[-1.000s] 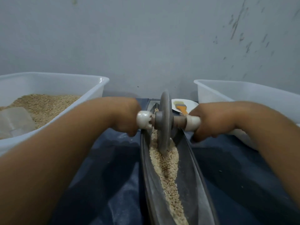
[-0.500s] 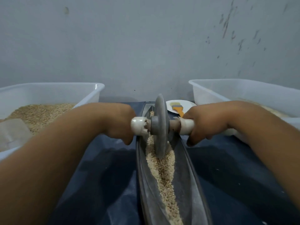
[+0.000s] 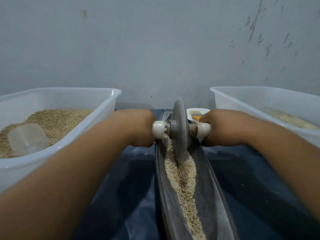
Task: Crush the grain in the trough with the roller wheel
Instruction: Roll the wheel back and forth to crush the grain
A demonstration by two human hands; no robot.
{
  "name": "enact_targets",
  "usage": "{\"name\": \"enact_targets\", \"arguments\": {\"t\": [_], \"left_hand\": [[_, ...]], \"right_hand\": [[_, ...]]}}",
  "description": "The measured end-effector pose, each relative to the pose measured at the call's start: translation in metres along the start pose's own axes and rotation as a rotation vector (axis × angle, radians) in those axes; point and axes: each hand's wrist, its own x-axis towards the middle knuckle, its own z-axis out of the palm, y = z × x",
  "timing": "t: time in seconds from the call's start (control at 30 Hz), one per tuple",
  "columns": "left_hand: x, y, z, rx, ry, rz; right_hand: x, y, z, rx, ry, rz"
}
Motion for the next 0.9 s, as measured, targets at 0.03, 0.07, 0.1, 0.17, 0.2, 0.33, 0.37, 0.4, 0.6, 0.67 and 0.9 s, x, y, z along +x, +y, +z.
{"name": "enact_targets", "arguments": {"t": [0.03,0.07,0.1,0.17,0.2,0.33,0.37,0.4,0.6,0.67,0.9], "left_hand": [[0.000,0.001,0.003,0.013,0.121,-0.027],[0.001,0.001,0.005,0.024,0.224,-0.045],[0.001,0.001,0.006,0.025,0.275,-0.049],[0.002,-0.001,0.003,0.013,0.155,-0.016],[0.002,-0.002,0.000,-0.001,0.043,0.012],[0.001,0.000,-0.004,-0.022,-0.098,0.013],[0.001,0.001,-0.001,-0.012,-0.033,-0.010],[0.001,0.002,0.002,0.003,0.059,-0.035],[0.003,-0.001,-0.002,0.002,0.027,0.002],[0.003,-0.002,-0.004,-0.009,-0.053,0.028],[0.003,0.002,0.004,-0.015,0.150,-0.037]], "right_hand": [[0.002,-0.005,0.007,-0.063,0.177,0.021],[0.004,-0.008,0.012,-0.096,0.309,0.038],[0.005,-0.009,0.015,-0.099,0.355,0.043],[0.006,-0.002,0.010,-0.037,0.145,0.007],[0.006,0.002,0.004,0.021,-0.021,-0.008],[0.004,0.004,0.001,0.072,-0.150,-0.001],[0.005,0.001,0.007,0.026,-0.028,0.016],[0.006,-0.003,0.012,-0.027,0.124,0.042],[0.006,0.000,0.003,0.044,-0.050,-0.019],[0.004,0.002,-0.004,0.105,-0.189,-0.009],[0.008,-0.005,0.010,-0.066,0.181,0.013]]}}
